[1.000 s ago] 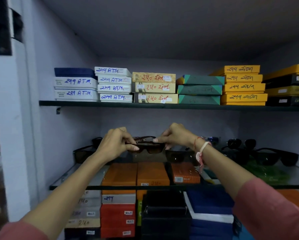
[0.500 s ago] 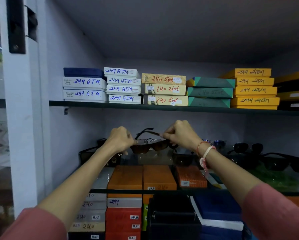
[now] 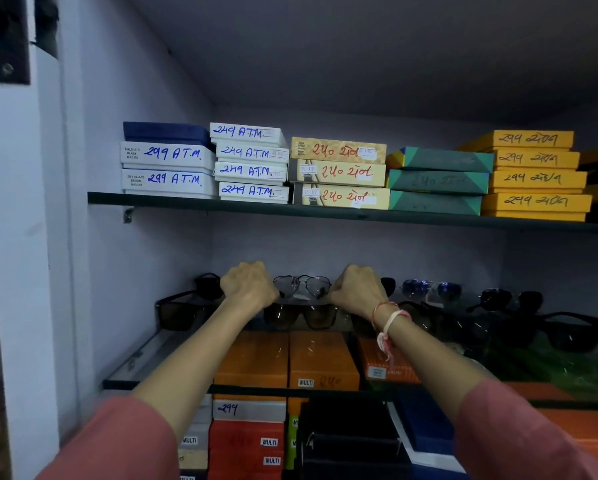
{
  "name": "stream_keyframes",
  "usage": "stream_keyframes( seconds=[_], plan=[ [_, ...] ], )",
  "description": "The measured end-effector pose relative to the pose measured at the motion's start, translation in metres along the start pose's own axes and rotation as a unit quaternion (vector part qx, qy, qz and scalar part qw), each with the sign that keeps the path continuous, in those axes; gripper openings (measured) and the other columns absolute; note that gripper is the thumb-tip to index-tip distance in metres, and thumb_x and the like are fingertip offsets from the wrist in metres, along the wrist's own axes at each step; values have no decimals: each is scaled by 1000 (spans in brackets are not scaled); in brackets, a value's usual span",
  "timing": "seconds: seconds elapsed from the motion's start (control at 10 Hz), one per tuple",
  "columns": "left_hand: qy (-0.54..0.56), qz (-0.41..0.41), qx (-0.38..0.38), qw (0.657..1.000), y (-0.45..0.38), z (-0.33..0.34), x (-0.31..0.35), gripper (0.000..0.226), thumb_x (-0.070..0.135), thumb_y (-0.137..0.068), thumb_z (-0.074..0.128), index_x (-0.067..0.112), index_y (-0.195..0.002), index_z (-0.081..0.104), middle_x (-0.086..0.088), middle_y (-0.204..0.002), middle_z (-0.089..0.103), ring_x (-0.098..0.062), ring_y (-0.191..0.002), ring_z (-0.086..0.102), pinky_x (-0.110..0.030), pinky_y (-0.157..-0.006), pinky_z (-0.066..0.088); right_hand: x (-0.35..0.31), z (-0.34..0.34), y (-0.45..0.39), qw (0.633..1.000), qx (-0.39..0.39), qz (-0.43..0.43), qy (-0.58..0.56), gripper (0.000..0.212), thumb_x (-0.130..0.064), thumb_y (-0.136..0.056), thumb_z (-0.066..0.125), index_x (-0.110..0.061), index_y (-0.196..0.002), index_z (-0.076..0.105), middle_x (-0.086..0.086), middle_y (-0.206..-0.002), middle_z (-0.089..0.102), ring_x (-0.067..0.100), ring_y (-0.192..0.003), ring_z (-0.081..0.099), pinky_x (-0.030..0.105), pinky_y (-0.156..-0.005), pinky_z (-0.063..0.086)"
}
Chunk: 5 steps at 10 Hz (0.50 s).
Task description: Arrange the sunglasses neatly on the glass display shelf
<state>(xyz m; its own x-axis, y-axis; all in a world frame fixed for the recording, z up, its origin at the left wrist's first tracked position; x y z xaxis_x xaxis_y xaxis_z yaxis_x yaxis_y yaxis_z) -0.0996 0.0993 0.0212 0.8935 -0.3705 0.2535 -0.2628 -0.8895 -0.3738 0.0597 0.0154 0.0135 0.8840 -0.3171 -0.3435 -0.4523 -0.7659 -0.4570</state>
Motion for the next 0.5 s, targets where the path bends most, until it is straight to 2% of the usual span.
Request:
stream_keyframes(
  seconds=[0.2, 0.3, 0.4, 0.5],
  plan=[
    [-9, -8, -13, 1000, -1, 8, -2, 36, 34, -81, 71, 10, -107, 66, -7, -106, 70, -25, -98, 67, -31, -67, 45, 2, 10, -2, 1000, -15, 16, 6, 24, -23, -83, 67, -5, -96, 77, 14, -99, 75, 29, -91, 71, 40, -83, 60],
    [4, 1, -32, 999, 4, 0, -1, 44, 53, -79, 68, 11, -93, 65, -4, -90, 66, -24, -94, 67, -30, -65, 45, 1, 1, 10, 1000, 10, 0, -18, 25, -33, -86, 66, -14, -93, 81, 9, -92, 78, 25, -85, 72, 37, -79, 61],
    [35, 27, -13, 999, 19, -10, 1, 53, 64, -81, 57, 12, -85, 65, -5, -85, 64, -27, -90, 67, -31, -66, 48, 0, -17, 32, 995, 72, -7, -64, 30, -39, -87, 64, -15, -85, 82, 8, -79, 78, 24, -72, 73, 40, -71, 62],
    [113, 104, 65, 986, 52, -20, -1, 42, 54, -87, 56, 17, -100, 70, -5, -92, 71, -27, -89, 68, -37, -73, 57, 9, -54, 63, 985, 119, -24, -119, 30, -39, -88, 64, -16, -99, 80, 4, -87, 80, 19, -70, 73, 38, -69, 63]
  ],
)
Point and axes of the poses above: each hand's wrist, its own y-axis away from the middle knuckle, its own z-axis out of the palm, x = y × z, the point moved 1 cm from there along -y, towards the middle knuckle
